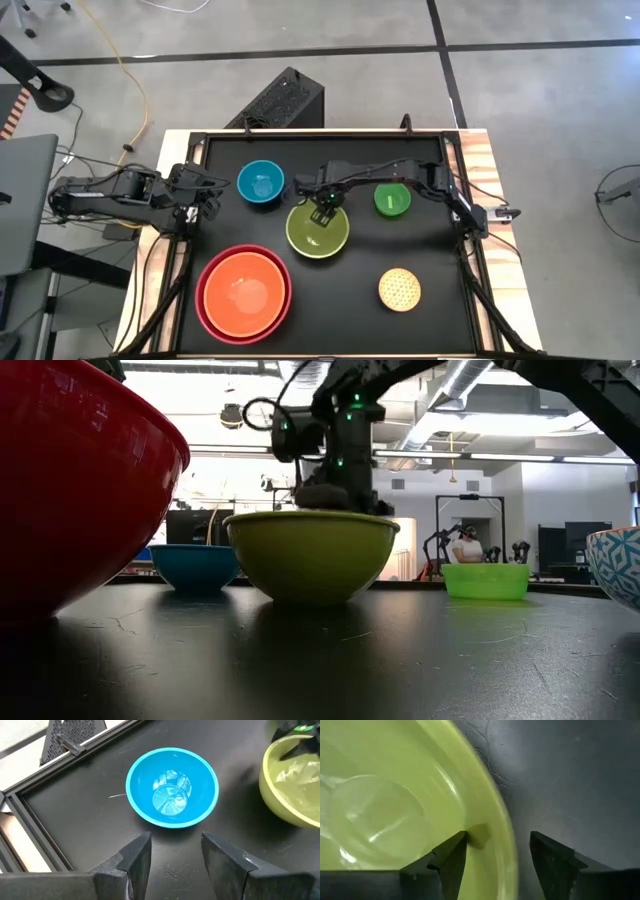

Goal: Nest bowls inside each other
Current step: Stack the light green bowl on top of the orange bowl

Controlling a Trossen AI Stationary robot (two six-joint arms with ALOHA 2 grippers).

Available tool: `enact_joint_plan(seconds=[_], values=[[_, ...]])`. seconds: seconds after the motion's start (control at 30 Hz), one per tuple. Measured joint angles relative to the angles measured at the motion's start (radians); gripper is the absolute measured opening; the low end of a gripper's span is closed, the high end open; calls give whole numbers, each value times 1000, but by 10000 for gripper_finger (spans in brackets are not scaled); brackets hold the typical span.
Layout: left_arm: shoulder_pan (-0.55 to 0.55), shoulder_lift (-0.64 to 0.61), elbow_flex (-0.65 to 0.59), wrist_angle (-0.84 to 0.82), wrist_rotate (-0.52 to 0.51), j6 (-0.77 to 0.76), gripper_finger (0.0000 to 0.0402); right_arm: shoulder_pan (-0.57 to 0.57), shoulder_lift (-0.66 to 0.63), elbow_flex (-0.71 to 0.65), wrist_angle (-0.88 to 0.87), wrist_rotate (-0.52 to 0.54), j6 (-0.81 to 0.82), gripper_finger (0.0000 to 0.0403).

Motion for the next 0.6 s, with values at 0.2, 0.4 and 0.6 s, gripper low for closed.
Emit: enact_joint_plan(seconds=[0.2,0.4,0.6], values=[[0,0,0,0,0,0,162,-7,-1,-36,27,-25,4,133],[0,0,0,0,0,0,162,-15,-80,-35,7,-95,23,18],[0,0,0,1,-10,12,162,36,-245,-38,27,-69,151,16]])
